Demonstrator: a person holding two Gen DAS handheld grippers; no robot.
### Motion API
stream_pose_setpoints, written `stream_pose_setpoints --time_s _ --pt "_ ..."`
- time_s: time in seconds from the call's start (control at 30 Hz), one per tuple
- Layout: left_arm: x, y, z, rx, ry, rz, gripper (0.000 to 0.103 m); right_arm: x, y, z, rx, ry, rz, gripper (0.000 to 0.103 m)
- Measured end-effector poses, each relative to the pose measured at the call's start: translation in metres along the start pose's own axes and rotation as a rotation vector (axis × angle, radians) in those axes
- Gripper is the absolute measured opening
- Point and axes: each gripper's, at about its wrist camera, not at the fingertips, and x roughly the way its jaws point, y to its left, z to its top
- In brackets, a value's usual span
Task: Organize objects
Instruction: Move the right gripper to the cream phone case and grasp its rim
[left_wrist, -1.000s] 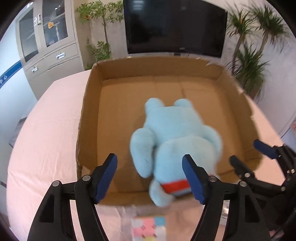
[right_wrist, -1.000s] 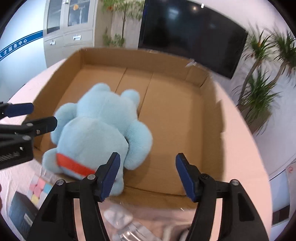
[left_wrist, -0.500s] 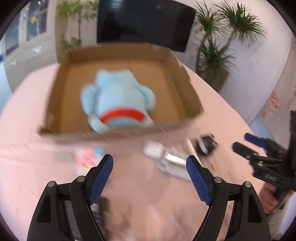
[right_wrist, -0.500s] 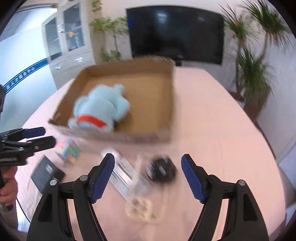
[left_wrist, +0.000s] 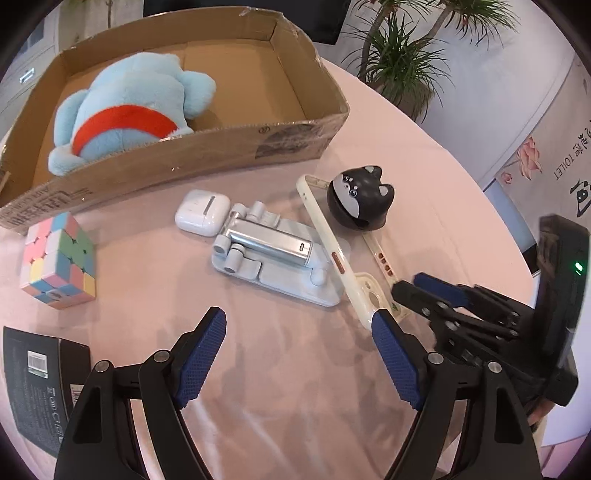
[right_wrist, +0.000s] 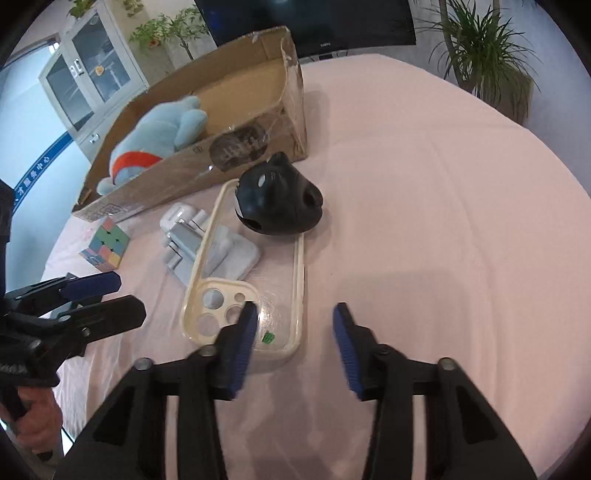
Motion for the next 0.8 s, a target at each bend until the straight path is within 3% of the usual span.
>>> stream_pose_setpoints --time_s 0.07,0.1,0.27,0.4,0.53,0.6,0.73,0.8 --pt "0.002 0.001 -0.003 -0.005 0.005 0.004 0.081 0.010 -0.004 0.001 0.033 0.021 -0.023 0.008" --pt "0.004 0.003 -0.006 -0.006 0.004 0.002 0.081 0.011 -0.004 0.000 0.029 0.018 -0.039 0.004" --pt "0.004 0.017 -0.027 -0.015 0.016 -0.032 0.081 0.009 0.010 -0.011 -0.021 0.022 -0.008 0.003" --pt "-0.009 0.033 -0.055 -0.068 0.044 -0.132 0.081 -0.006 0.019 -0.042 -0.037 0.013 0.190 0.003" --pt "-0.033 0.049 -0.078 -0.110 0.018 -0.243 0.081 -0.015 0.024 -0.067 -0.038 0.010 0.340 0.003" --pt "-0.042 0.053 -0.084 -0.114 -0.001 -0.261 0.081 -0.015 0.029 -0.074 -0.042 0.015 0.405 0.003" --pt "-0.061 0.067 -0.089 -0.125 -0.044 -0.317 0.081 -0.008 0.062 -0.079 -0.197 0.023 0.217 0.004" --pt "-0.071 0.073 -0.090 -0.127 -0.060 -0.290 0.081 -0.015 0.078 -0.084 -0.297 -0.010 0.134 0.004"
